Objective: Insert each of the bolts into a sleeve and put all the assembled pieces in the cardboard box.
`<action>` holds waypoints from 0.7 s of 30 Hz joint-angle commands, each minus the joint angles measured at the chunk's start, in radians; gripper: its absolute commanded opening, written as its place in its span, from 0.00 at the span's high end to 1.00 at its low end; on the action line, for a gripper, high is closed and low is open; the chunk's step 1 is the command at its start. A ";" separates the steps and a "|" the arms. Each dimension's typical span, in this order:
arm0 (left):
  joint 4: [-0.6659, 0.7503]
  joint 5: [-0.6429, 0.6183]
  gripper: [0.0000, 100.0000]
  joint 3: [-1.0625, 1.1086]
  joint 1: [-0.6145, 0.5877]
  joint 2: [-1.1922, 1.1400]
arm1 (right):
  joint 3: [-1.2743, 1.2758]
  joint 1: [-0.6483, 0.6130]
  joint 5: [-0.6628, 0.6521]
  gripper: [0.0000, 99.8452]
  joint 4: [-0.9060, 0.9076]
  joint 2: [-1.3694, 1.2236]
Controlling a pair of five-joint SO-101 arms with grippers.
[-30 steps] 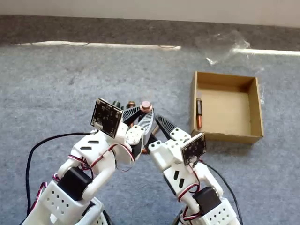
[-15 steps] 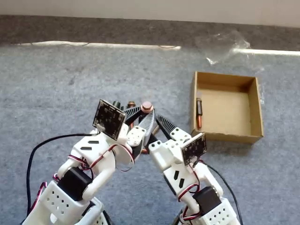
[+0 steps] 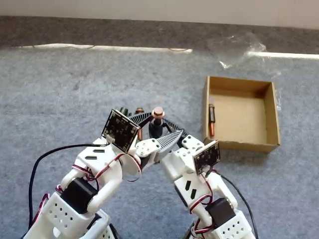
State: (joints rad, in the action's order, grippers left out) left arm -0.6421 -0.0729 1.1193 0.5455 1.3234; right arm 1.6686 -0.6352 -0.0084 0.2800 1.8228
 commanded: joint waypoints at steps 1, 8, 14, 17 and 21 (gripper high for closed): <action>0.003 0.003 0.74 -0.007 0.010 0.025 | 0.113 0.012 0.005 0.99 -0.012 0.015; 0.005 0.003 0.74 0.030 -0.094 0.025 | 0.113 0.012 0.005 0.99 -0.012 0.015; 0.089 0.002 0.74 0.090 -0.113 0.025 | 0.113 0.012 0.005 0.99 -0.010 0.015; 0.097 0.002 0.74 0.091 -0.114 0.025 | 0.113 0.012 0.003 0.99 -0.010 0.015; 0.101 0.000 0.74 0.081 -0.113 0.025 | 0.113 0.012 0.003 0.99 -0.010 0.015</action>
State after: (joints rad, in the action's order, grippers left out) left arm -0.5608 -0.0729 1.2160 0.4442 1.3357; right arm 1.6686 -0.6322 -0.0100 0.2816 1.8197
